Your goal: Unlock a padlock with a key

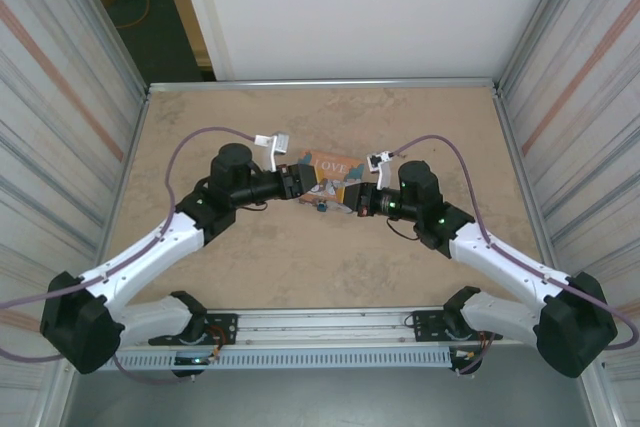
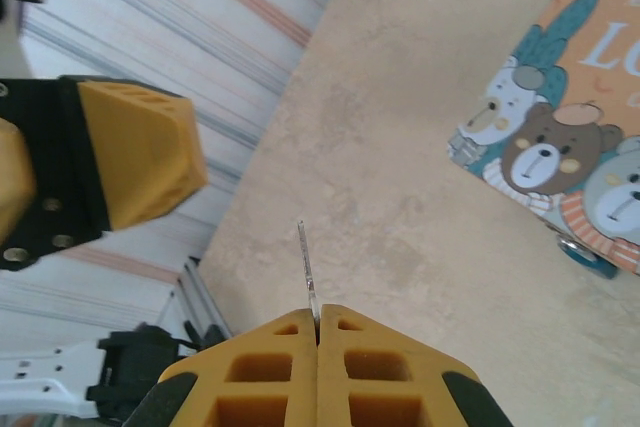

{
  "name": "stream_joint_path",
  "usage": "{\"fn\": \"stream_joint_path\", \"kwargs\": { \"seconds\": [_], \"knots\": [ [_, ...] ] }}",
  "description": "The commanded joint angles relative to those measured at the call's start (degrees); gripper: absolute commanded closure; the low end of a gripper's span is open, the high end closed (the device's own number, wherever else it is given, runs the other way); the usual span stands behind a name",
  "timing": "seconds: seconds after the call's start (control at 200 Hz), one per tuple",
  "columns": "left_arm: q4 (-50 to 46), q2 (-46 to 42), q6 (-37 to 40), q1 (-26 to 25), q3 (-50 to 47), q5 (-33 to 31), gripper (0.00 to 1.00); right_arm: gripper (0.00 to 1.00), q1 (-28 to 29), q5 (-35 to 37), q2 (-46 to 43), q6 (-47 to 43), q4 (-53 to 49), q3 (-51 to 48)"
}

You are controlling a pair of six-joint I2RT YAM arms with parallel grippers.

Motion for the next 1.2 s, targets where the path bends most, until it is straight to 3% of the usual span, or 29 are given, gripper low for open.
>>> {"fn": "stream_joint_path", "kwargs": {
  "seconds": [0.0,0.16,0.371,0.736,0.957,1.197],
  "knots": [
    [-5.0,-3.4,3.8,1.0,-1.1,-3.4,0.46,1.0,-1.2,2.2,0.1,-6.2,-7.2,3.7],
    [-12.6,-5.9,8.5,1.1,-2.8,-9.5,0.4,1.0,-4.4,-0.7,3.1,-7.0,-4.6,3.4],
    [-11.9,-4.8,9.1,1.1,-8.3,-11.6,0.33,1.0,-8.6,-8.3,10.4,-2.6,6.8,0.5],
    [-1.3,6.8,7.7,1.6,-10.5,-5.3,0.29,1.0,-12.4,-12.1,21.4,0.3,12.0,1.7],
    [7.2,16.3,5.8,5.9,-8.9,0.7,0.29,1.0,-13.3,-14.2,27.4,0.8,15.7,1.7],
    [12.2,21.8,5.4,6.5,-7.4,1.3,0.29,1.0,-13.3,-15.1,30.7,0.1,15.5,2.1]
  ]
}}
